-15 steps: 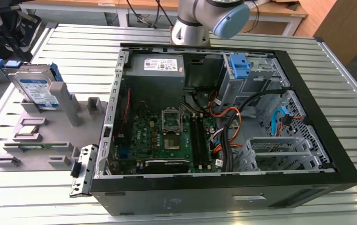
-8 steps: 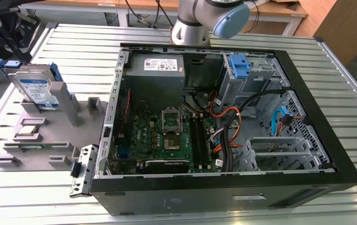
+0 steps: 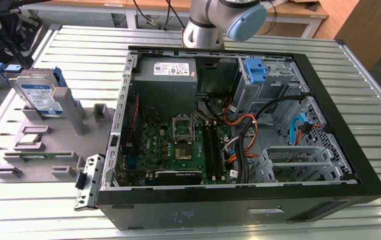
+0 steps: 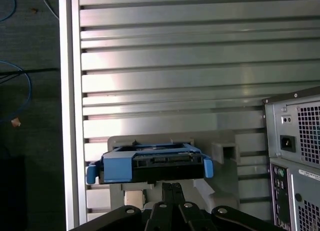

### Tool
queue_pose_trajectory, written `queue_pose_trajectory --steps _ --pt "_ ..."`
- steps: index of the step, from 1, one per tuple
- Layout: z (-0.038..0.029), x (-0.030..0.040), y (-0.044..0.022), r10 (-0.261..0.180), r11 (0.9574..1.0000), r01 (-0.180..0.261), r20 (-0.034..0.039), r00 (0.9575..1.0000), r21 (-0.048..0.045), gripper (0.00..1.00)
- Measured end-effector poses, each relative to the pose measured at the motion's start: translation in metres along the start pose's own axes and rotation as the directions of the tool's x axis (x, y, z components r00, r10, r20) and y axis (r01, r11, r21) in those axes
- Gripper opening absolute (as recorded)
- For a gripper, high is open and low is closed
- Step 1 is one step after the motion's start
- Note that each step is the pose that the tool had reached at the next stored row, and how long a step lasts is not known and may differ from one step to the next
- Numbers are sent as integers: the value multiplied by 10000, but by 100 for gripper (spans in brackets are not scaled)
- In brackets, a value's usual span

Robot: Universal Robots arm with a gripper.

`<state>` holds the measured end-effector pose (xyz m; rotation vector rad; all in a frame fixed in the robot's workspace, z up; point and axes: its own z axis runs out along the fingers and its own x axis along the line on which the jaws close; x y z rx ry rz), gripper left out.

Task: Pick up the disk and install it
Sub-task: 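Pick up the disk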

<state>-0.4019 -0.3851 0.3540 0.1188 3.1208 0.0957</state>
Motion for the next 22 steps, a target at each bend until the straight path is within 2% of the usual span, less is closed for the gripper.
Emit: queue_pose_trajectory --steps 4,9,17,22 --pt "1 1 0 0 10000 0 0 10000 0 10" --pt "6 43 -3 1 10000 -1 1 10000 -2 10" --pt "5 45 -3 -12 10000 12 0 10000 -2 10" --pt "8 46 -3 -396 9992 396 -26 9992 -20 10"
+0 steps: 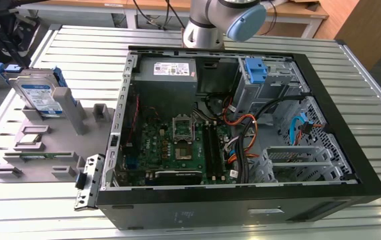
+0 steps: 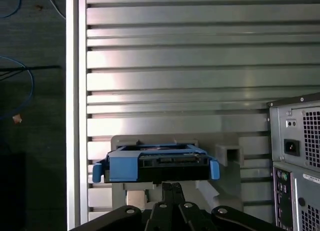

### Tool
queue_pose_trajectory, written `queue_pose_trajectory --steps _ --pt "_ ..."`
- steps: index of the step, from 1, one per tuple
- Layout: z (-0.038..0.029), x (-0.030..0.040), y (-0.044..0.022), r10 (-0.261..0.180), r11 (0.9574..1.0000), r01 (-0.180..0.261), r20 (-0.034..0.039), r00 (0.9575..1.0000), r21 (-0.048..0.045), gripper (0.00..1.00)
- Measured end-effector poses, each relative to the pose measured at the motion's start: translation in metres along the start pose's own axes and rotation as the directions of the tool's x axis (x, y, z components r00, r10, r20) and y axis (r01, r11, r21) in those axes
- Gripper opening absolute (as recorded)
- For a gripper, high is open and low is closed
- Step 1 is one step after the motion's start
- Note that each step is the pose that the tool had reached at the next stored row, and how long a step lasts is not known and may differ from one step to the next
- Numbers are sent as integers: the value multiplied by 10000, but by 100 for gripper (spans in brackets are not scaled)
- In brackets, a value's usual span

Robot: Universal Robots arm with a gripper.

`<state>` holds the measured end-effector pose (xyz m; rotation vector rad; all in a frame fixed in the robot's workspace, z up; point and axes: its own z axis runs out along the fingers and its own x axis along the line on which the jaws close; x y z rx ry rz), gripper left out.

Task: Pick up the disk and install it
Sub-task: 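Pick up the disk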

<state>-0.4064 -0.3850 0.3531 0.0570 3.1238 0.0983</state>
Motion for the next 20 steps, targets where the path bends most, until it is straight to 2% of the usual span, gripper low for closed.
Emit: queue_pose_trajectory --steps 2,11,14,17,20 --pt "1 0 0 -259 9997 259 -16 9997 -3 10" --pt "1 0 0 -316 9995 316 -21 9995 -8 10" --pt "1 -1 0 -485 9988 485 -30 9988 -26 10" --pt "2 0 -1 -858 9963 858 -53 9963 -45 10" --pt "3 0 0 -1303 9914 1303 -80 9914 -76 10"
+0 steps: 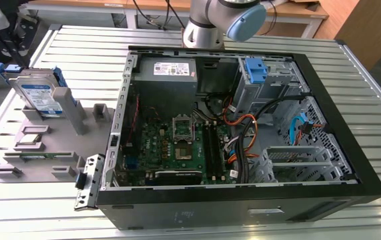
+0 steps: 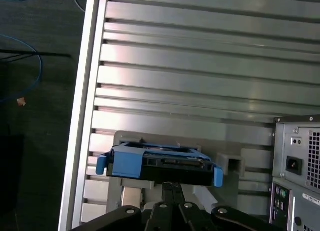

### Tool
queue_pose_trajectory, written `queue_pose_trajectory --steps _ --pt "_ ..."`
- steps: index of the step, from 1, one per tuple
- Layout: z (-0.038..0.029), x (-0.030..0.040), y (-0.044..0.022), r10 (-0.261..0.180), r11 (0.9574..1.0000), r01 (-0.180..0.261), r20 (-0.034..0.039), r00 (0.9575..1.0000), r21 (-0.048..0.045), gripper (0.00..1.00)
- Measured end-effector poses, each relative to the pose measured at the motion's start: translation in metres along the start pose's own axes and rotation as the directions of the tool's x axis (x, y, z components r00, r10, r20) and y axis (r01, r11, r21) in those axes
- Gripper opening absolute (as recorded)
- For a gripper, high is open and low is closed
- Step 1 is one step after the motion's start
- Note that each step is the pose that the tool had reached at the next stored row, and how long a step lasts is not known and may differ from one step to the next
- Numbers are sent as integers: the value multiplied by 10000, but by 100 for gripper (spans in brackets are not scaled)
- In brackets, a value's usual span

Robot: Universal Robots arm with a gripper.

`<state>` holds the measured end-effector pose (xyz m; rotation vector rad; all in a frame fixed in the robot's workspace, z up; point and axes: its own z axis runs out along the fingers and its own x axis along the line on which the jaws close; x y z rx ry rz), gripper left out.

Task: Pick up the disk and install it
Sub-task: 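Pick up the disk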

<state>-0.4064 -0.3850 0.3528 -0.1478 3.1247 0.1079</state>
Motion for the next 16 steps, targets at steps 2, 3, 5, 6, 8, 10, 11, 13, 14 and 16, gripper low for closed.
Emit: queue_pose_trajectory --steps 2,3,5,6,8,10,11,13,14,16 --pt "1 0 0 -311 9995 311 -19 9995 -16 10" --pt "2 0 0 -463 9989 463 -29 9989 -23 10" --pt "3 0 0 -771 9970 771 -48 9970 -37 10" --pt "3 0 0 -926 9957 926 -57 9957 -43 10" --pt "3 0 0 -1243 9922 1243 -78 9922 -55 10" --pt "4 0 0 -1552 9879 1552 -97 9878 -68 10" --pt "4 0 0 -1705 9853 1704 -107 9853 -75 10" --pt "4 0 0 -2012 9795 2011 -126 9795 -89 10" --pt "4 0 0 -2160 9764 2159 -135 9763 -96 10" --pt "4 0 0 -2317 9728 2315 -145 9727 -100 10"
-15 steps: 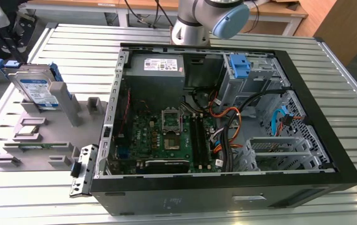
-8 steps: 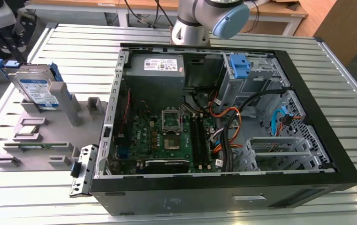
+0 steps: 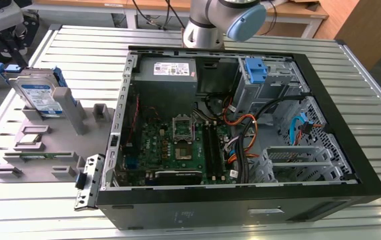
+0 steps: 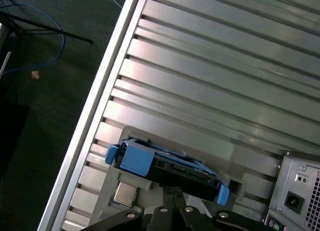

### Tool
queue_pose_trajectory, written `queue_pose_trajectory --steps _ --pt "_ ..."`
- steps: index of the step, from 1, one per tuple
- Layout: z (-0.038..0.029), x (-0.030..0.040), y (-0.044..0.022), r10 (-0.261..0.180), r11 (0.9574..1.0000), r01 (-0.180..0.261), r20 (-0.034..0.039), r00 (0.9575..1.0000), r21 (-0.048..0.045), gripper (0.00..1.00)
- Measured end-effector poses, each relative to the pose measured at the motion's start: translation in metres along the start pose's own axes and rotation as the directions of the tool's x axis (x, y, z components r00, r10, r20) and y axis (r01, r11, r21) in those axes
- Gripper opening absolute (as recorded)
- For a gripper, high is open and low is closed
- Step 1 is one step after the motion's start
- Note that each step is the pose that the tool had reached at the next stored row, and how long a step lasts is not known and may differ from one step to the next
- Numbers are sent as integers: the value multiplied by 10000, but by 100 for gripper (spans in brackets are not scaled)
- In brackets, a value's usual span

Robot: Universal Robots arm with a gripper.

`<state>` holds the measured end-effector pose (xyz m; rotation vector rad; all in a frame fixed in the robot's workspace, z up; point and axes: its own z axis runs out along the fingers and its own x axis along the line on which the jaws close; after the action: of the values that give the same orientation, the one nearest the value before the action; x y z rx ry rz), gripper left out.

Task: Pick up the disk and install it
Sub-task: 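Pick up the disk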

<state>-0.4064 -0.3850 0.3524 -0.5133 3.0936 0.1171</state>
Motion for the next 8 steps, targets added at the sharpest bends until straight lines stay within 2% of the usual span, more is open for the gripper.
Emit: queue_pose_trajectory --steps 3,8 --pt "1 0 0 -173 9998 173 -9 9999 -16 10" --pt "2 0 0 -834 9965 834 -41 9965 -67 10"
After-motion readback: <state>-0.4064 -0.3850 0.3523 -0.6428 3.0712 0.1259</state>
